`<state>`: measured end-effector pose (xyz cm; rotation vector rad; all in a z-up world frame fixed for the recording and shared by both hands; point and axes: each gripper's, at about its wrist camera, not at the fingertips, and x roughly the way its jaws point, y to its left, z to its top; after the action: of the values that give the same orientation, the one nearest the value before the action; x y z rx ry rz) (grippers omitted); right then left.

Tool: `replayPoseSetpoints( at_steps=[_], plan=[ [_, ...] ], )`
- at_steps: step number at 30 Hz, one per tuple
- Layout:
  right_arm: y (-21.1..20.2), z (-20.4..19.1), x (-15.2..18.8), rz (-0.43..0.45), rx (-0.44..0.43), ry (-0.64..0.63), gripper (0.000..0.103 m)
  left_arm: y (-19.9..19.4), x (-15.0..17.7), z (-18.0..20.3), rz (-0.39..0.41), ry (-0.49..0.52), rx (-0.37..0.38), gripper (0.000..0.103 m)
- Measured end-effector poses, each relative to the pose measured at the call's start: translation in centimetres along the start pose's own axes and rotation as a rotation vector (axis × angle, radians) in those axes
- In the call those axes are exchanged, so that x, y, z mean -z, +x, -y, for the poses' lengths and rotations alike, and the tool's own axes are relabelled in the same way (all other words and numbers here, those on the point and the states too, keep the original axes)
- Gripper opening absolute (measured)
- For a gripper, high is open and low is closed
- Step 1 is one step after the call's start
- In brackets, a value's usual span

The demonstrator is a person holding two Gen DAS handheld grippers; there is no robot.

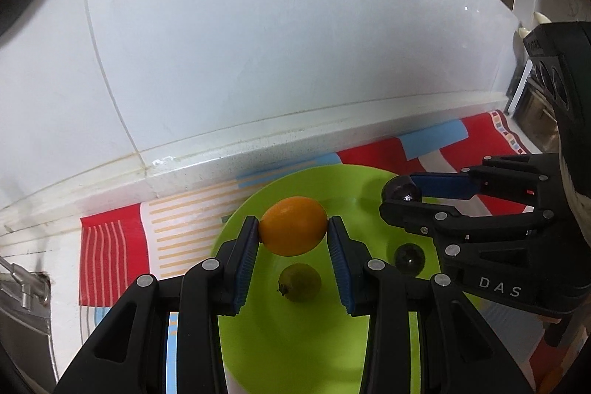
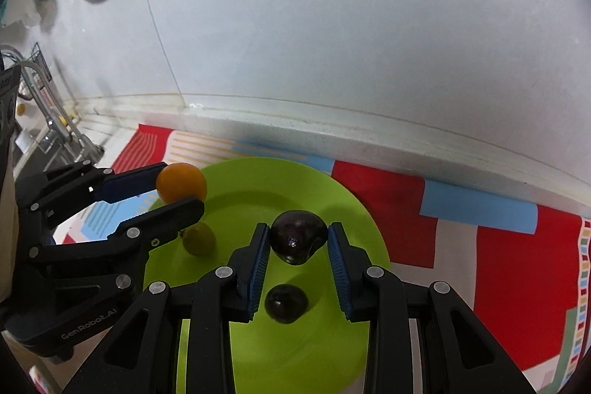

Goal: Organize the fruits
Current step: 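Carry the orange and plum over the green plate and open both tools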

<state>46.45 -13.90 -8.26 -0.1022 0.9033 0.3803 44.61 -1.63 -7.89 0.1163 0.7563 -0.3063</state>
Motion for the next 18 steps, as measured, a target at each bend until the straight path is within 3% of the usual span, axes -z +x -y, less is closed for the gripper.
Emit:
replayPoseSetpoints(
  at_steps=[8, 18],
  plan=[
    [1.2, 0.4, 0.0, -0.019, 0.001, 0.013, 0.033, 0.9, 0.1, -0.2, -0.02, 0.002, 0.012, 0.039],
    [0.5, 0.1, 0.1, -0.004, 0.009, 0.018, 0.034, -1.2, -0.1, -0.3, -0.001, -0.016, -0.016, 0.044]
  ],
)
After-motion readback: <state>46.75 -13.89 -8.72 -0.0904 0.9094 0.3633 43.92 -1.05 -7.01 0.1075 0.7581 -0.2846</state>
